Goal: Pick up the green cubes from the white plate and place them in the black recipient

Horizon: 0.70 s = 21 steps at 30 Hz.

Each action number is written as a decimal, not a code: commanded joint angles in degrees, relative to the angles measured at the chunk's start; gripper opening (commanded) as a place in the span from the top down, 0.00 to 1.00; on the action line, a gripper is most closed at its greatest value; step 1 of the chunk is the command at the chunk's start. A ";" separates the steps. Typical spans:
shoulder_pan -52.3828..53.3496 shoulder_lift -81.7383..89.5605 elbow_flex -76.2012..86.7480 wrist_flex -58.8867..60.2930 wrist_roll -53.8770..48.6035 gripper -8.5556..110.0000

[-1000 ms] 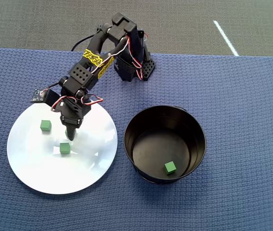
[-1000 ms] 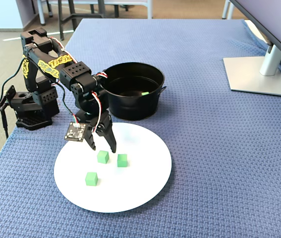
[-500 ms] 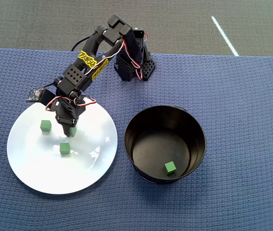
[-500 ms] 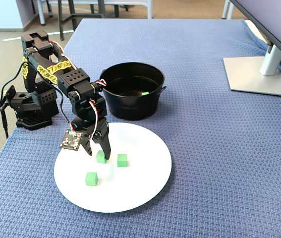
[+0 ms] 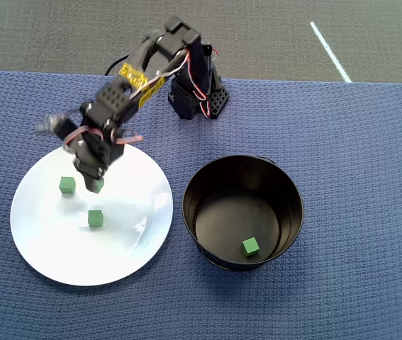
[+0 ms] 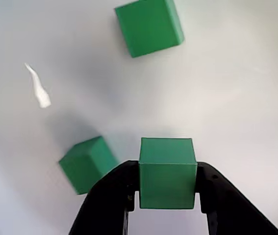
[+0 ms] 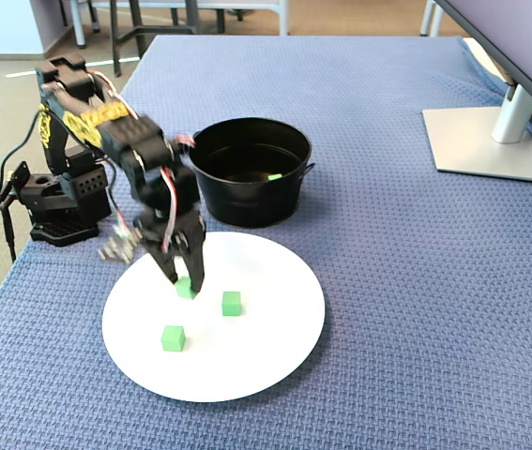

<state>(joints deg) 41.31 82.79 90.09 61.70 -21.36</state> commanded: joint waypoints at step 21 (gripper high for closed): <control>-56.60 28.92 8.35 3.60 27.42 0.76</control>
<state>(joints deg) -12.13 113.12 99.23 67.32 7.65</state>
